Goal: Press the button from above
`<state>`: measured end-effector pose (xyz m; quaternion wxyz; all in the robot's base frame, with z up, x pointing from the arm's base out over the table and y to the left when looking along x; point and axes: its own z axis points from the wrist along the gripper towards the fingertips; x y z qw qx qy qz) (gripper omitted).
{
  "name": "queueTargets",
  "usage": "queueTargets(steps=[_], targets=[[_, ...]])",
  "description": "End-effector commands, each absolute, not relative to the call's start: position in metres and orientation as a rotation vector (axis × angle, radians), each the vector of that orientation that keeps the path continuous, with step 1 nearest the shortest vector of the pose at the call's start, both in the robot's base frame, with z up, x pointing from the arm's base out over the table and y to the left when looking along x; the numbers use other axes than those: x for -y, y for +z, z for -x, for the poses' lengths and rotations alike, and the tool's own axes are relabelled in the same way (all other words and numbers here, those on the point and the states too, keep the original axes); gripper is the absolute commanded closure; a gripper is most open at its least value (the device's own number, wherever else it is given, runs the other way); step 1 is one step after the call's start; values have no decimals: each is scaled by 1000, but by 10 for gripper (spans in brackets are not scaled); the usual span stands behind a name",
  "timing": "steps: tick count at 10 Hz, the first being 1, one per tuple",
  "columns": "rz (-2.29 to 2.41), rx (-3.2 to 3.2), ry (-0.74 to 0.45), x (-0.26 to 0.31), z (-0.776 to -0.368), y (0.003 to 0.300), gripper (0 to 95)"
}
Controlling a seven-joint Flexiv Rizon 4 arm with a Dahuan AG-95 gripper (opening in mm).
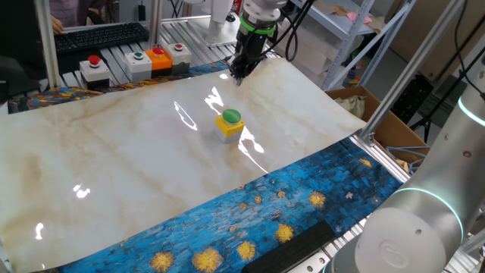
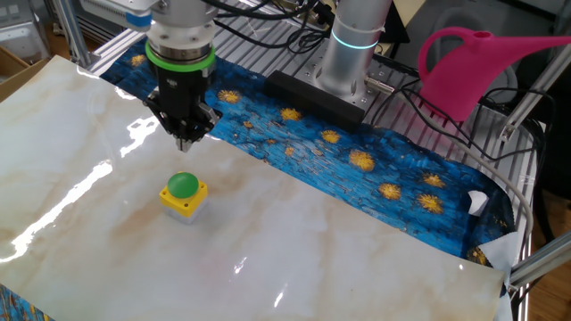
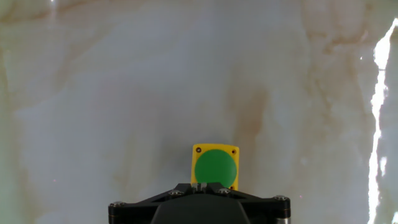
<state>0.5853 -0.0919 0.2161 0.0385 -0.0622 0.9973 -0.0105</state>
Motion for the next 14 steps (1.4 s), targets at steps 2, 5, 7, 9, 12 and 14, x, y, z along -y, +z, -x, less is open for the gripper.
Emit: queueTargets(steps=[2,5,7,9,12,14], targets=[[189,-3068,-23,91,-587,215,950],[195,-3069,-34,91,-588,216,950],[191,-3077,-32,91,-587,216,950],[207,-3076,-32,91,-587,216,950],[237,-3073,-26,90,-586,215,950],[208,-3073,-11,87,-582,211,950]])
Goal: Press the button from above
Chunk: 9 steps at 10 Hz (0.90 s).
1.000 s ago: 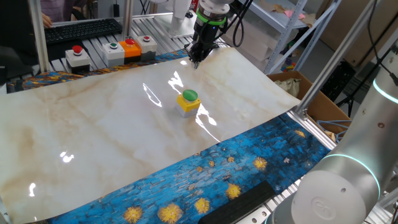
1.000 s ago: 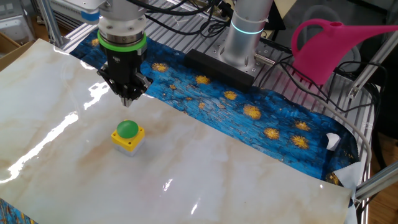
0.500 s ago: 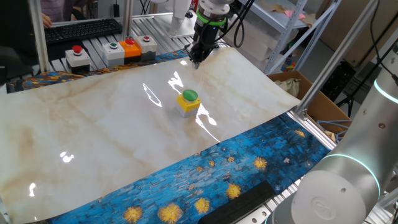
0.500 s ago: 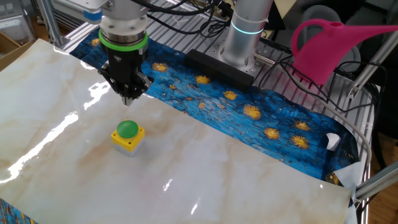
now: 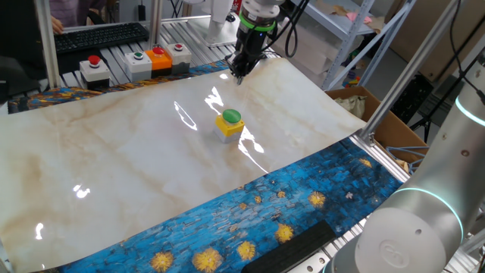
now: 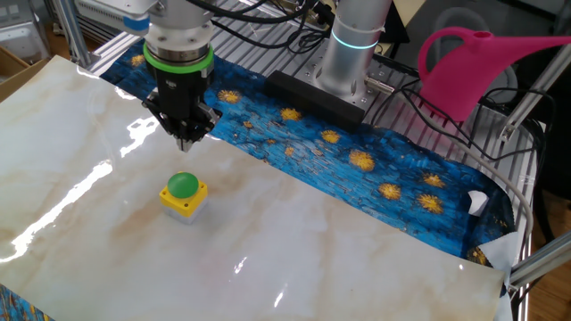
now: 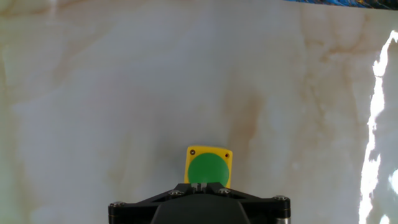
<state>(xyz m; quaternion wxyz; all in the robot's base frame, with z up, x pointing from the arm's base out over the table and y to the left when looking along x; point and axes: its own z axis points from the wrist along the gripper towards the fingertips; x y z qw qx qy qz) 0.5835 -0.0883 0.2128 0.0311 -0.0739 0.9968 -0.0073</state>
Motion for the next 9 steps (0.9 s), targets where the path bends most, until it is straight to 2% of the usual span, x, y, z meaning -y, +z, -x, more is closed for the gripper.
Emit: queueTargets(steps=[1,9], targets=[[207,-3070,-10,85,-580,209,950],[275,-3084,-22,97,-595,224,950]])
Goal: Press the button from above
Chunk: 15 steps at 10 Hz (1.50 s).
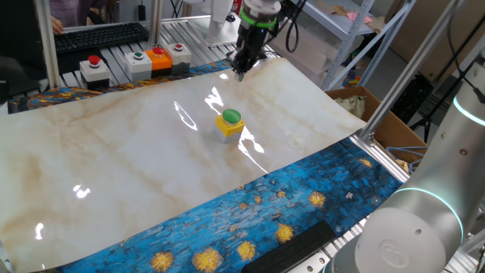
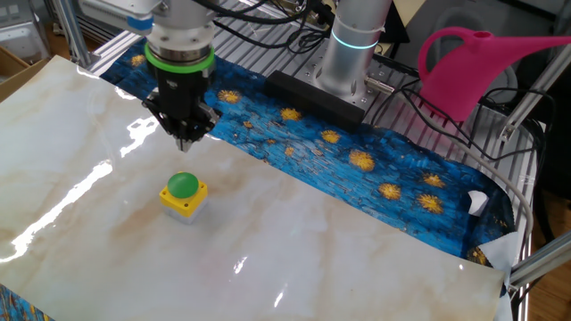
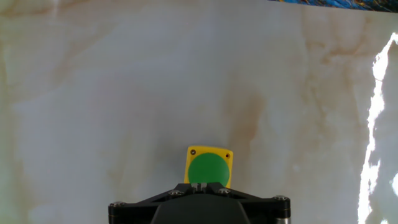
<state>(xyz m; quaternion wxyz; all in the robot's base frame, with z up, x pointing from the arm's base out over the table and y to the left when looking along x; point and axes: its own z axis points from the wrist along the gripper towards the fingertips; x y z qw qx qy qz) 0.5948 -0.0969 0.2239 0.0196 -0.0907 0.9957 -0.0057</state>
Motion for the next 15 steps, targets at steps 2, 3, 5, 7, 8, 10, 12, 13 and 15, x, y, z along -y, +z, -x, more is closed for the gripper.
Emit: queueTargets(steps=[2,3,5,7,8,10,12,13,15], targets=[[277,-3084,-24,97,-595,224,950],[276,-3084,-24,97,-595,224,950],[281,-3085,-24,97,-595,224,950],[273,-3085,-25,97,-594,224,950],[274,-3084,-25,97,-594,224,950],[292,-3078,-38,97,-594,223,950],[294,-3074,-55,96,-593,222,950],[298,-3074,-60,96,-593,222,950],[285,-3071,-56,96,-593,222,950]])
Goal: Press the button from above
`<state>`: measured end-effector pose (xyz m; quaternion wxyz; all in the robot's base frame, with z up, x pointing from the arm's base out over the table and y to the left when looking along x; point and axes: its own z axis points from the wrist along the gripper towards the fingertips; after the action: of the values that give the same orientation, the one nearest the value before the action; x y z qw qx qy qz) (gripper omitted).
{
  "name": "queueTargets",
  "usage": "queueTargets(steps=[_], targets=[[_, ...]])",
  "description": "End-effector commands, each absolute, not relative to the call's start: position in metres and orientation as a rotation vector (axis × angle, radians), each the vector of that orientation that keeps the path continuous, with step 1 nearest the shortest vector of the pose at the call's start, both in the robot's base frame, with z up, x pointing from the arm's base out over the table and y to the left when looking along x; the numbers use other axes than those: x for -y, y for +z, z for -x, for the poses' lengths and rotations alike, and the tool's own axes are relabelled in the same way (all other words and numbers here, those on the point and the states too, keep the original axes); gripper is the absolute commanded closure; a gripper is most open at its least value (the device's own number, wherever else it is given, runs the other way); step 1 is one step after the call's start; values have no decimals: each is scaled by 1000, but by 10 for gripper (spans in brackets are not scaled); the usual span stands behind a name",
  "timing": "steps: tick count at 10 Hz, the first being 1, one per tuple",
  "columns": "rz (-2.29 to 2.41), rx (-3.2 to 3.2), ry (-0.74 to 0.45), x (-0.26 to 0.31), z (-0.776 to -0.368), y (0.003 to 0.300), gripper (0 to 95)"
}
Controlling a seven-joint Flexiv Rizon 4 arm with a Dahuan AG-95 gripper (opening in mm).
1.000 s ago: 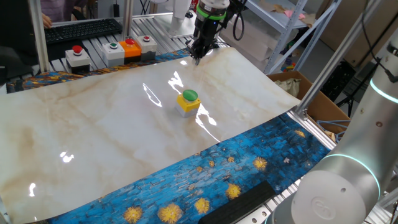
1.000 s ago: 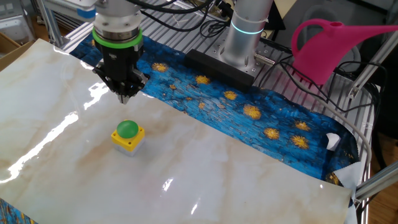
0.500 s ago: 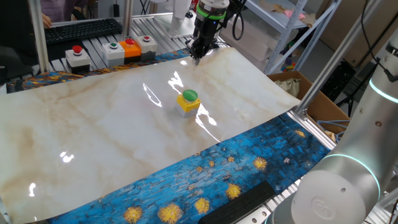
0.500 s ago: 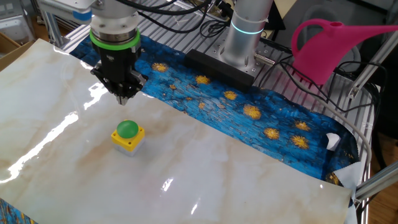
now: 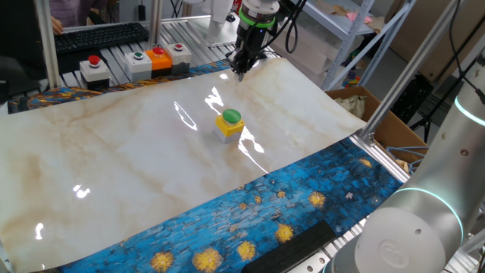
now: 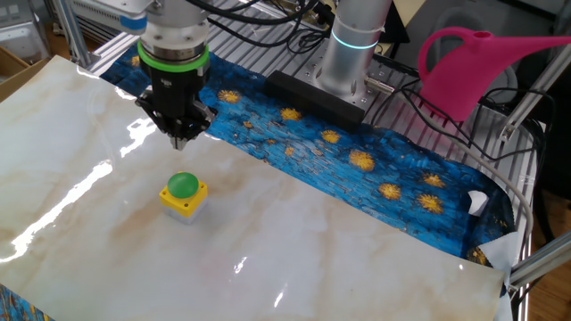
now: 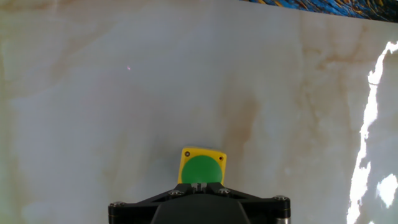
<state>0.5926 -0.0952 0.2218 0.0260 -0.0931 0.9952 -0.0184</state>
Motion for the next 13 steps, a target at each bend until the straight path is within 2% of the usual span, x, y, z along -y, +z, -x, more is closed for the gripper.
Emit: queueTargets(steps=[1,13], targets=[[280,-3072,-52,96,-593,222,950],[279,-3069,3,99,-596,226,950]])
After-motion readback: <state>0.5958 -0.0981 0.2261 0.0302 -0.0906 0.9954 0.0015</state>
